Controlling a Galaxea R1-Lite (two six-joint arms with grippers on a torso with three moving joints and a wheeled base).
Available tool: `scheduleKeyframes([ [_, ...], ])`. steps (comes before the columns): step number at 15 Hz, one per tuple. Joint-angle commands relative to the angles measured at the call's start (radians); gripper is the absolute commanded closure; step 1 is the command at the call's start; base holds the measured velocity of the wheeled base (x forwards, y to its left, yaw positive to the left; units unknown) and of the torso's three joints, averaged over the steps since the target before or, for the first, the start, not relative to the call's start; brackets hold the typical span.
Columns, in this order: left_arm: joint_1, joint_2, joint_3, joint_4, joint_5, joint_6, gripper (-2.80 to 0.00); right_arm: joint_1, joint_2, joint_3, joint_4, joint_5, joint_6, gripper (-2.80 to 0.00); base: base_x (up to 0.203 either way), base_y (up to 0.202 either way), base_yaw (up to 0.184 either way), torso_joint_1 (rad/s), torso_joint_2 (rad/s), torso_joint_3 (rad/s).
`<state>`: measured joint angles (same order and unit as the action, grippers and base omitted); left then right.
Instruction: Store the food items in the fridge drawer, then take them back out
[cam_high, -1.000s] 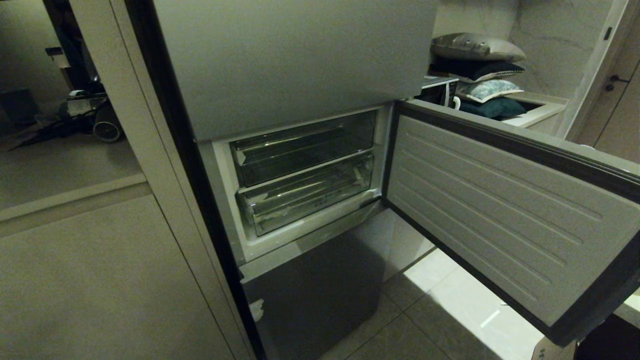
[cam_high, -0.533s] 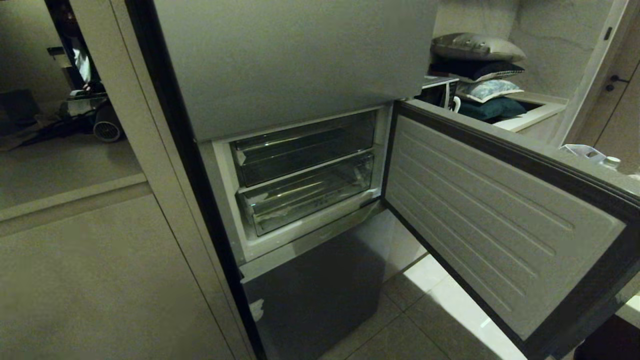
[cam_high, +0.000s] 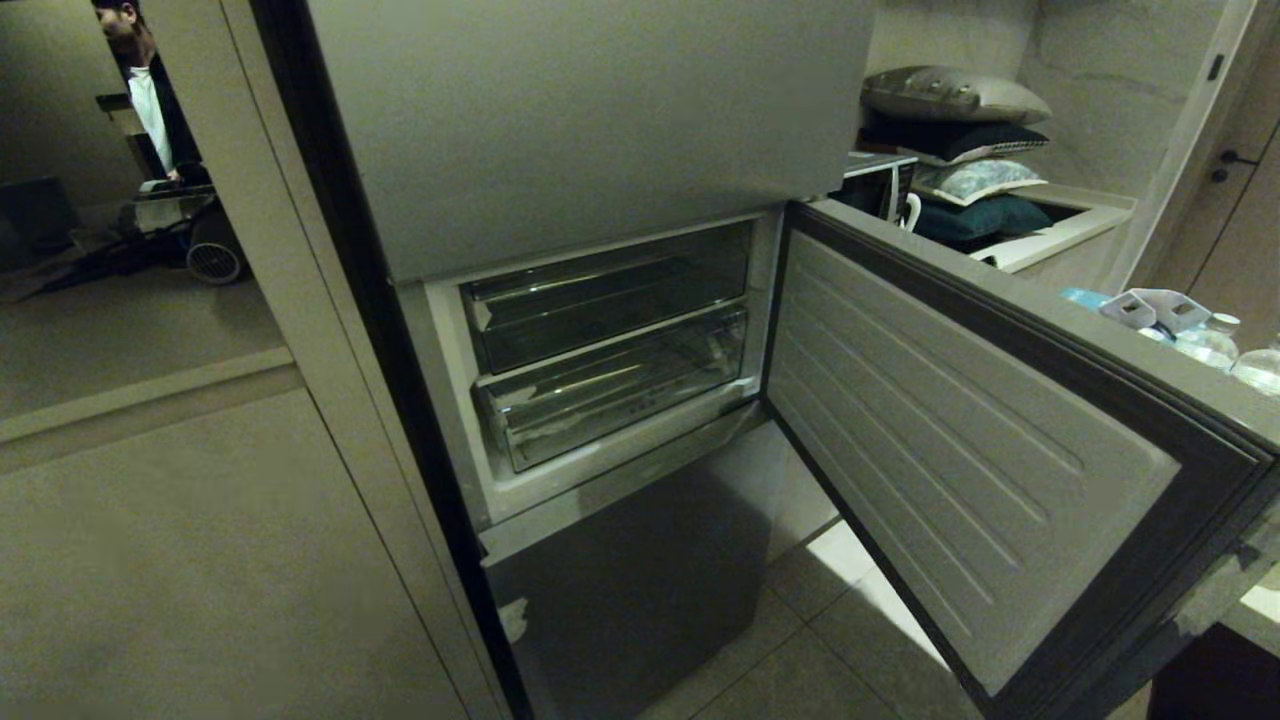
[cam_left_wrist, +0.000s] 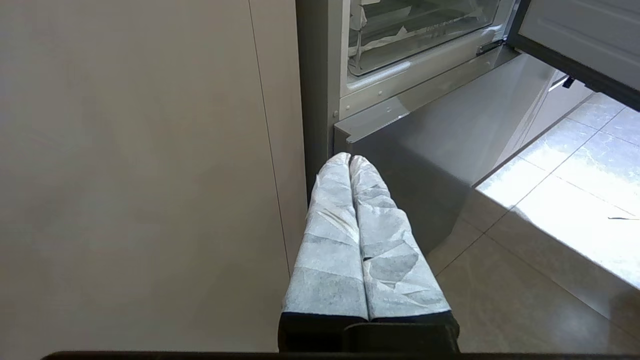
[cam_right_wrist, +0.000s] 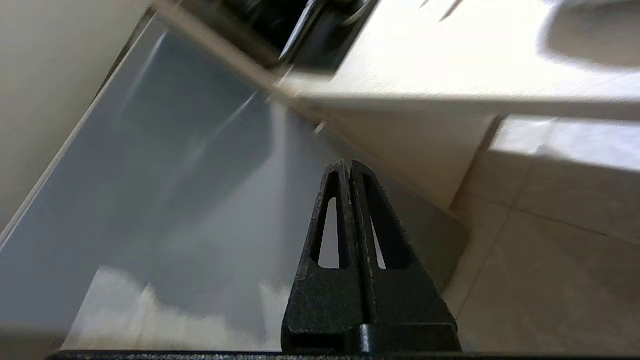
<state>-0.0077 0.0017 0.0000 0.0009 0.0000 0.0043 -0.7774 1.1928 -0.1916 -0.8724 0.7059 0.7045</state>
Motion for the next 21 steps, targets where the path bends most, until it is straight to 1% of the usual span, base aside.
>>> scheduleKeyframes([
  [1,0.0,0.001,0.0,0.001,0.0,0.0,0.0,0.098,-0.058,0.019,0.002,-0.001,0.007,0.0,0.0,0.0,0.0,0.0,0.0,0.0],
  [2,0.0,0.001,0.0,0.0,0.0,0.0,0.0,0.153,-0.061,0.015,0.012,-0.012,0.006,0.0,0.0,0.0,0.0,0.0,0.0,0.0],
  [3,0.0,0.0,0.0,-0.001,0.0,0.0,0.0,0.213,-0.062,0.007,0.028,-0.046,0.006,0.0,0.0,0.0,0.0,0.0,0.0,0.0],
  [5,0.0,0.0,0.0,-0.001,0.0,0.0,0.0,0.351,-0.062,-0.008,0.064,-0.176,0.003,0.0,0.0,0.0,0.0,0.0,0.0,0.0],
  [6,0.0,0.0,0.0,0.0,0.0,0.0,0.0,0.433,-0.061,-0.012,0.075,-0.241,0.002,0.0,0.0,0.0,0.0,0.0,0.0,0.0],
  [8,0.0,0.0,0.0,0.001,0.0,0.0,0.0,0.581,-0.047,-0.026,0.084,-0.342,0.001,0.0,0.0,0.0,0.0,0.0,0.0,0.0],
  [11,0.0,0.001,0.0,0.0,0.0,0.0,0.0,0.721,0.07,-0.115,0.088,-0.463,-0.003,0.0,0.0,0.0,0.0,0.0,0.0,0.0],
  [12,0.0,0.0,0.0,0.001,0.0,0.0,0.0,0.748,0.106,-0.148,0.088,-0.478,-0.006,0.0,0.0,0.0,0.0,0.0,0.0,0.0],
  [14,0.0,0.0,0.0,0.001,0.0,-0.001,0.0,0.79,0.181,-0.213,0.088,-0.483,-0.053,0.0,0.0,0.0,0.0,0.0,0.0,0.0],
  [15,0.0,0.0,0.0,0.001,0.0,0.0,0.0,0.825,0.215,-0.237,0.088,-0.484,-0.076,0.0,0.0,0.0,0.0,0.0,0.0,0.0],
  [17,0.0,0.0,0.0,0.001,0.0,0.0,0.0,0.899,0.291,-0.296,0.088,-0.501,-0.086,0.0,0.0,0.0,0.0,0.023,0.02,-0.006],
  [20,0.0,0.0,0.0,0.001,0.0,-0.001,0.0,0.992,0.406,-0.369,0.075,-0.591,-0.085,0.0,0.0,0.0,0.0,0.0,0.0,0.0],
  [21,0.0,0.001,0.0,0.001,0.0,0.0,0.0,1.003,0.418,-0.392,0.071,-0.6,-0.085,0.0,0.0,0.0,0.0,0.0,0.0,0.0],
])
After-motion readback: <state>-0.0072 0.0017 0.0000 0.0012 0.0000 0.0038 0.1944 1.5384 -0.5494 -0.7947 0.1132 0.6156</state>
